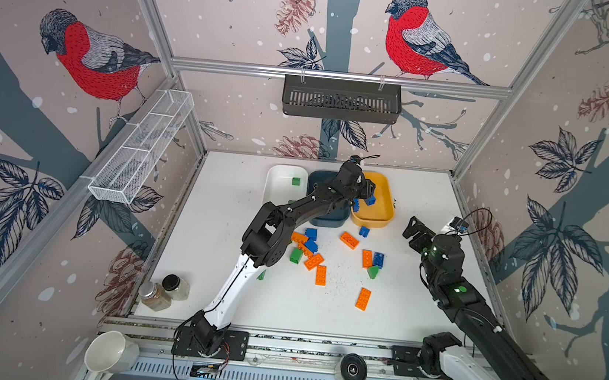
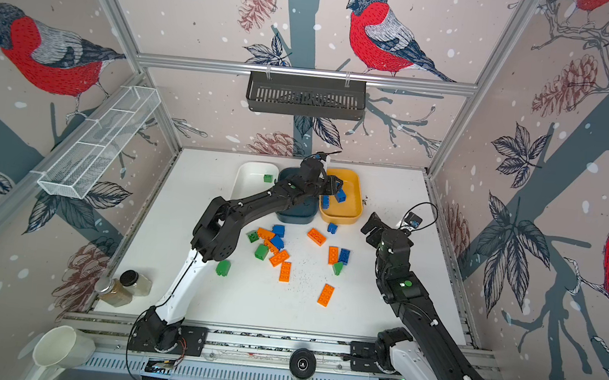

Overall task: Sort the legos into containers by color
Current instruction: 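Open the left gripper to drop the blue brick into the yellow container, then lower the right gripper onto an orange brick while the left arm moves back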

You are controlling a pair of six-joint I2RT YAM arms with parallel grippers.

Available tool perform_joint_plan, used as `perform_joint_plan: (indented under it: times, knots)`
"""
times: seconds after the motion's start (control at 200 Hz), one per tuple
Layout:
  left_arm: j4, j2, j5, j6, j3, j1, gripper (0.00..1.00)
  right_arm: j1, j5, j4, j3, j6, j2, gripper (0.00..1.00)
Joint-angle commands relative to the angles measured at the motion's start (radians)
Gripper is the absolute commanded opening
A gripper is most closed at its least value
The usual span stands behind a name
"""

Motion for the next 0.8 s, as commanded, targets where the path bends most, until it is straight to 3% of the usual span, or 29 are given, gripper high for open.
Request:
perform_joint_plan:
  times: [0.0, 0.165, 0.34, 0.425, 0.6, 0.79]
  knots:
    - [-0.054, 0.036, -0.072, 0.027, 0.096, 0.002, 0.62, -0.002, -0.071, -0.006, 0.022, -0.023, 0.019, 0.99]
    - [-0.093, 0.012, -0.034, 0.030, 0.121, 0.002, 0.79, -0.004, -0.116, -0.003, 0.033, -0.024, 0.061, 0.99]
    - [-0.076, -0.104, -0.011, 0.030, 0.000, 0.001, 0.87, -0.007, -0.240, -0.025, 0.062, -0.032, 0.153, 0.99]
    - [-0.053, -0.174, -0.026, 0.043, -0.082, 0.001, 0.97, -0.005, -0.311, -0.059, 0.087, -0.061, 0.215, 1.00]
    - [0.010, -0.311, -0.042, 0.071, -0.268, 0.005, 0.98, 0.024, -0.398, -0.117, 0.135, -0.095, 0.354, 0.95]
    - [0.104, -0.442, -0.049, 0.032, -0.479, 0.033, 0.98, 0.150, -0.441, -0.096, 0.187, -0.175, 0.489, 0.95]
